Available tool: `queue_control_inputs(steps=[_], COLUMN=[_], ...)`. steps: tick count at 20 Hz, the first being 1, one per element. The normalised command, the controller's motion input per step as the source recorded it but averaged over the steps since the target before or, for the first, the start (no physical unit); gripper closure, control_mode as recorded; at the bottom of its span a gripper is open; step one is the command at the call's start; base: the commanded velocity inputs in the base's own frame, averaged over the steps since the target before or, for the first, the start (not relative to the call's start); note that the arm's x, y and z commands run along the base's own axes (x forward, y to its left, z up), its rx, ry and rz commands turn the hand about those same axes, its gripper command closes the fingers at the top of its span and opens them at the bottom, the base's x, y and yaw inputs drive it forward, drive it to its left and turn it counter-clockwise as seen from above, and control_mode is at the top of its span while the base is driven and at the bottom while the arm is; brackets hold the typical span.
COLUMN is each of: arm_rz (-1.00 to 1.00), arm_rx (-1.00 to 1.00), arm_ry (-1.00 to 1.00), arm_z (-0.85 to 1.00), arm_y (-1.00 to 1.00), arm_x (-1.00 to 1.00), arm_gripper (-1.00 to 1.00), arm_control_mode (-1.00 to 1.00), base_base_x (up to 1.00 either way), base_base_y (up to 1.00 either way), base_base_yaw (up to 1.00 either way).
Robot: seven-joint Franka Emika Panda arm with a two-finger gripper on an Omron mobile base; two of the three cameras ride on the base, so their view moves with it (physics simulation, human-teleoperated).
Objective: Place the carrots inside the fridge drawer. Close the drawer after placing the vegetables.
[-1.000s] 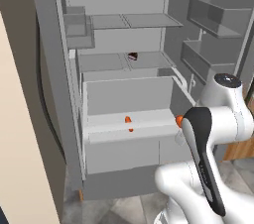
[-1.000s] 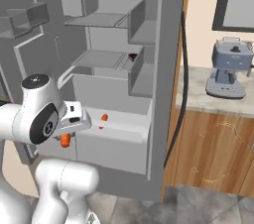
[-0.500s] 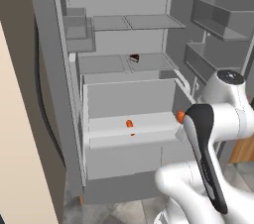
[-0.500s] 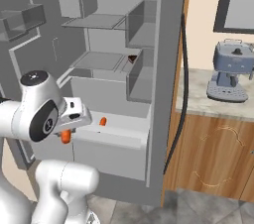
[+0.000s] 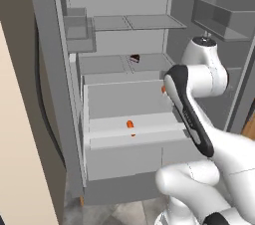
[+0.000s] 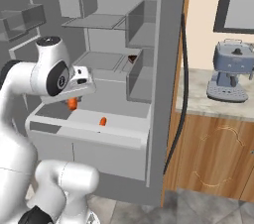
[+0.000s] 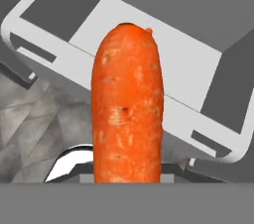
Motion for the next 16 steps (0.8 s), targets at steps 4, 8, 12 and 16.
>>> queue_control_inputs(steps=[4,8,12,16], arm_rz=[0.08,0.05,0.0,0.0], arm_rx=[0.0,-0.05,-0.01,0.0], arm_ry=[0.09,0.01,0.0,0.0], arm_z=[-0.36,-0.39,-0.2,-0.24], arm_y=[0.0,-0.03,-0.15,-0.12], arm_x=[0.99,0.38,-0.01,-0.01], arm_gripper=[1.0,1.0,1.0,1.0], arm_control_mode=[-1.0,-1.0,-1.0,-1.0], base_base_x=[0.0,0.0,0.0,0.0], base_base_y=[0.0,0.0,0.0,0.0], base_base_yaw=[0.0,0.0,0.0,0.0])
